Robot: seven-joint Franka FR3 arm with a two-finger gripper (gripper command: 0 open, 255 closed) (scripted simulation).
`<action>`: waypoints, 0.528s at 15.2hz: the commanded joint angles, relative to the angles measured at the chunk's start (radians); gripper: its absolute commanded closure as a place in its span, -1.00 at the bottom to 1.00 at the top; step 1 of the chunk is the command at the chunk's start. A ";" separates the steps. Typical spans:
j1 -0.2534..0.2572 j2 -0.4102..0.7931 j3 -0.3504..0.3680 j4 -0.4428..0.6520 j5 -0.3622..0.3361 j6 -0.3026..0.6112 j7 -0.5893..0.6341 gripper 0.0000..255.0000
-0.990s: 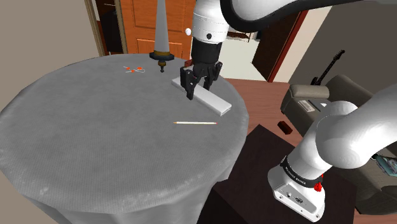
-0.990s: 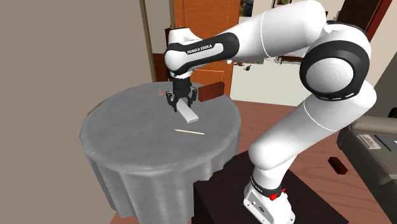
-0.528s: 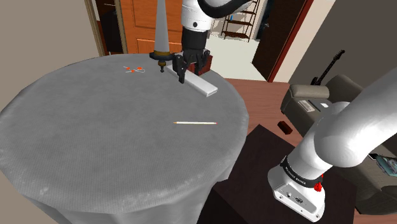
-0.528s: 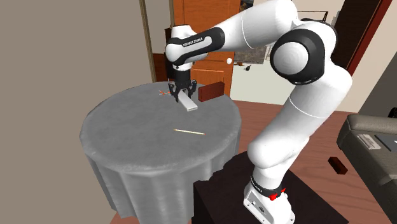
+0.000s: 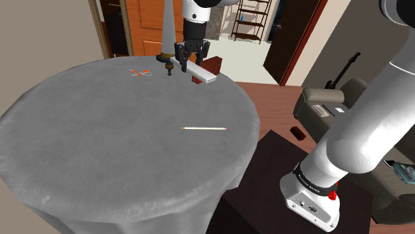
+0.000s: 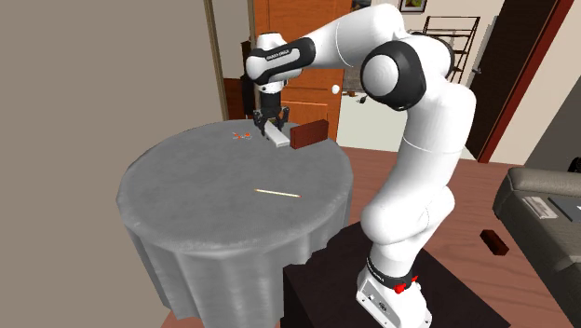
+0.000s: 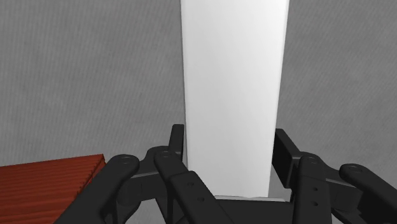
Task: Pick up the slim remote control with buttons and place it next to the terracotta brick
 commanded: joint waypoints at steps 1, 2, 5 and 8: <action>-0.009 0.069 -0.009 0.084 -0.016 -0.016 -0.015 1.00; -0.014 0.102 -0.015 0.126 -0.022 -0.026 -0.024 1.00; -0.028 0.207 -0.031 0.266 -0.040 -0.062 -0.051 1.00; -0.036 0.303 -0.043 0.401 -0.053 -0.103 -0.074 1.00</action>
